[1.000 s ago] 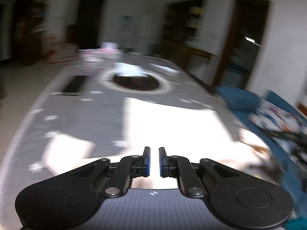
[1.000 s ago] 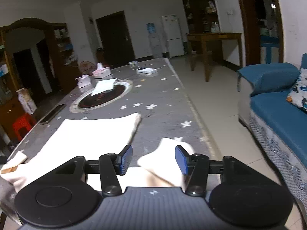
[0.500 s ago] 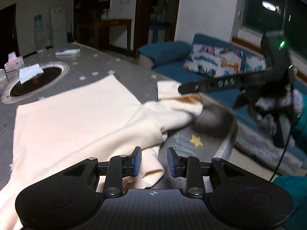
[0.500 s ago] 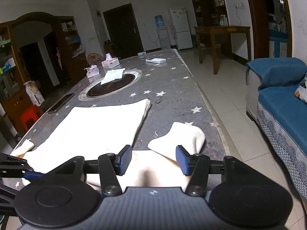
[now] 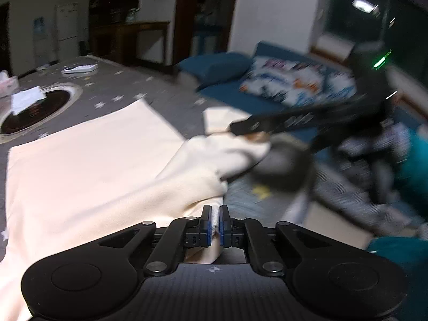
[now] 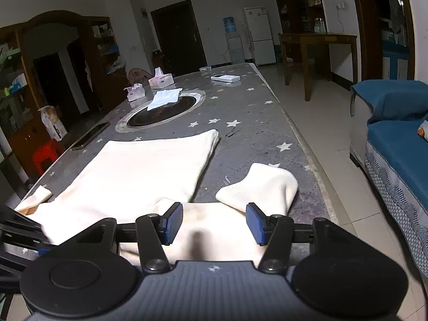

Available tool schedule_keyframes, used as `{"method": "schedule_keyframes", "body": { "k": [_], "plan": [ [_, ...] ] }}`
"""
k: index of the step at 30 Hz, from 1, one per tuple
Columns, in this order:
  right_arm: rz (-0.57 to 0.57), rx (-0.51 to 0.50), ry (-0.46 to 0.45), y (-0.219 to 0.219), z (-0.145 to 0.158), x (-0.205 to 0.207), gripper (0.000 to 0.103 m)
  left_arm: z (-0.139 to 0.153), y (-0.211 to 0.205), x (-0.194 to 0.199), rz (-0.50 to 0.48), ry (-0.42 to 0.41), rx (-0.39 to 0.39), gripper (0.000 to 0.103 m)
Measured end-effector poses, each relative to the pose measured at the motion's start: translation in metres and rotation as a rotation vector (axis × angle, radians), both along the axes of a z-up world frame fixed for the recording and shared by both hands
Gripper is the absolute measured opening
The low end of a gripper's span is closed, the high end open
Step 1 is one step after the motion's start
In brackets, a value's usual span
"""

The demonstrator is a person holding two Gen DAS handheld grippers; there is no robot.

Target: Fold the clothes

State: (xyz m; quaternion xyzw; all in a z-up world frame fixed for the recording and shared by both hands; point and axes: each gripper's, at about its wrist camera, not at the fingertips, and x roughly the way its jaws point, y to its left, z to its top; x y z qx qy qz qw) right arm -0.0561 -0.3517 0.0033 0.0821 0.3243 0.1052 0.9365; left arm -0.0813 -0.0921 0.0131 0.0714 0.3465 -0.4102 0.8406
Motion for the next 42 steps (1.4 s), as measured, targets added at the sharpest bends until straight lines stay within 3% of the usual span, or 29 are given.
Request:
{"method": "schedule_keyframes", "body": {
  "k": [3, 9, 16, 20, 24, 30, 38, 42],
  "plan": [
    [-0.004, -0.009, 0.005, -0.001, -0.002, 0.002, 0.054, 0.009, 0.014, -0.006, -0.060, 0.017, -0.060, 0.006],
    [-0.044, -0.046, 0.031, -0.007, -0.014, 0.010, 0.054, -0.012, 0.007, -0.008, -0.134, 0.076, 0.005, 0.006],
    [-0.130, -0.098, 0.044, -0.021, -0.016, 0.017, 0.054, -0.008, 0.018, -0.001, -0.104, 0.078, -0.040, 0.009],
    [-0.160, -0.097, 0.030, -0.025, -0.013, 0.020, 0.056, -0.001, 0.040, 0.014, 0.006, 0.052, -0.047, 0.013],
    [-0.115, -0.105, 0.015, -0.014, -0.010, 0.024, 0.059, -0.002, 0.061, 0.044, 0.184, 0.070, -0.053, 0.015],
    [-0.057, -0.097, 0.026, 0.005, -0.013, 0.035, 0.059, -0.011, 0.079, 0.100, 0.438, 0.075, 0.006, 0.015],
    [0.033, -0.081, 0.041, 0.029, -0.014, 0.053, 0.059, -0.026, 0.098, 0.152, 0.580, 0.109, 0.029, 0.015],
    [0.098, -0.086, 0.052, 0.044, -0.017, 0.067, 0.050, -0.027, 0.103, 0.161, 0.619, 0.086, 0.039, 0.015]
  ]
}}
